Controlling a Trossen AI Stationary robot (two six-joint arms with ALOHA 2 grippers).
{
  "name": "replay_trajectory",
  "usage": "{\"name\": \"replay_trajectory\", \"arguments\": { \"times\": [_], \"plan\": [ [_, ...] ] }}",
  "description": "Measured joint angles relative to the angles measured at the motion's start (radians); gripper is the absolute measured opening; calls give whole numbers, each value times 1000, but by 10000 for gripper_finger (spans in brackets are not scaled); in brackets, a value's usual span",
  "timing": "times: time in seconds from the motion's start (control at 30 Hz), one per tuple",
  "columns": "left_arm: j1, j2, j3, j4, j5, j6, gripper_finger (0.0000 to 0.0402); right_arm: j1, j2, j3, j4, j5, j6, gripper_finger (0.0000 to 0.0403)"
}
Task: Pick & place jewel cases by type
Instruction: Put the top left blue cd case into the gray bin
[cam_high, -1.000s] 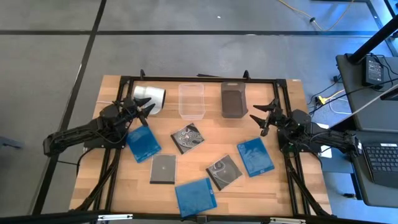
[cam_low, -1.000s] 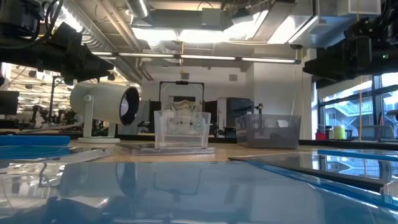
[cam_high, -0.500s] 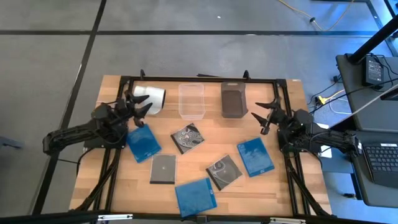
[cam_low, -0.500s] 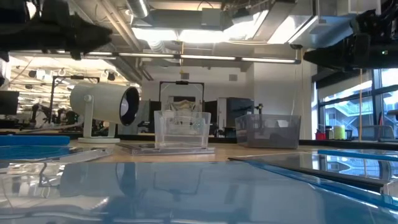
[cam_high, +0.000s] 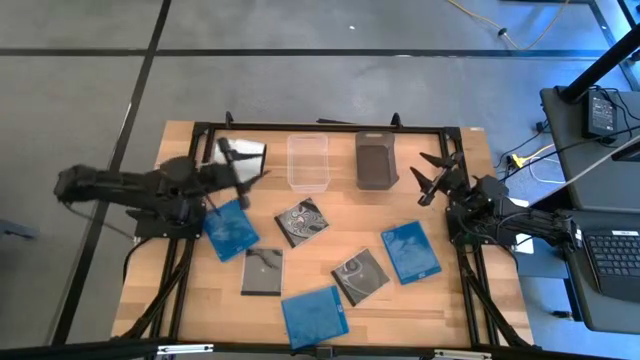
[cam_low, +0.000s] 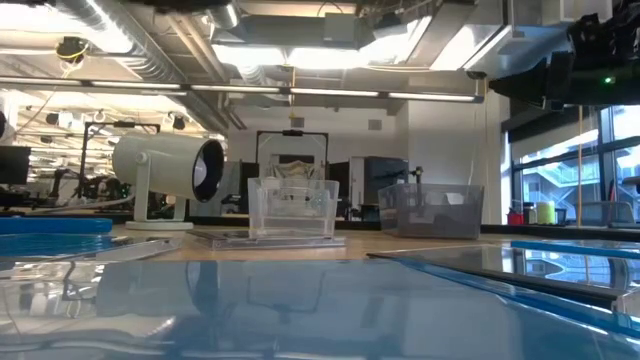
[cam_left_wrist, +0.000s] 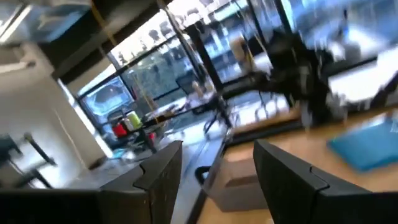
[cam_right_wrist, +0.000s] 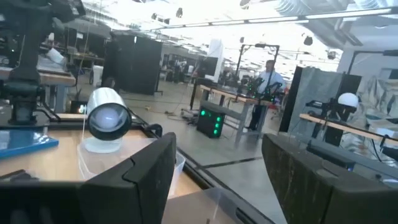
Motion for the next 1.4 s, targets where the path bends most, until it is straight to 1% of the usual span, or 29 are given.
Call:
{"name": "replay_trajectory", "arguments": {
  "times": [0.07, 0.13, 0.2, 0.27, 0.33, 0.47, 0.53, 0.6, 0.67, 0.77, 0.93, 1.0, 1.17, 1.23, 1.3, 1.4],
  "plan": [
    [-74, 111, 99, -88, -135, 62, 196, 0, 0, 0, 5, 0, 1, 242],
    [-143, 213, 202, -207, -271, 67, 196, 0, 0, 0, 4, 0, 1, 242],
    [-210, 311, 296, -341, -381, 15, 196, 0, 0, 0, 4, 0, 1, 242],
    [-271, 402, 381, -477, -464, -78, 196, 0, 0, 0, 5, 0, 1, 242],
    [-328, 483, 467, -613, -508, -202, 196, 0, 0, 0, 4, 0, 1, 242],
    [-428, 618, 601, -815, -515, -531, 196, 0, 0, 0, 4, 0, 1, 242],
    [-474, 678, 645, -893, -513, -640, 196, 0, 0, 0, 4, 0, 1, 242],
    [-508, 730, 678, -943, -503, -717, 196, 0, 0, 0, 4, 0, 0, 242],
    [-527, 772, 704, -979, -467, -811, 196, 0, 0, 0, 7, 0, -1, 242],
    [-539, 828, 742, -1033, -383, -940, 196, 0, 0, 0, 23, 0, -2, 242],
    [-567, 918, 796, -1224, -231, -1121, 196, 0, 0, 0, 65, 0, -3, 242],
    [-568, 952, 818, -1313, -126, -1206, 196, 0, 0, 0, 76, 0, -3, 242],
    [-569, 1034, 861, -1562, 179, -1422, 196, 0, 0, 0, 96, 0, -3, 242],
    [-581, 1068, 865, -1665, 262, -1488, 196, 0, 0, 0, 105, 0, -3, 242],
    [-598, 1098, 865, -1730, 300, -1541, 196, 0, 0, 0, 115, 0, -3, 242],
    [-633, 1140, 865, -1777, 294, -1612, 196, 0, 0, 0, 143, 0, -22, 242]
  ]
}}
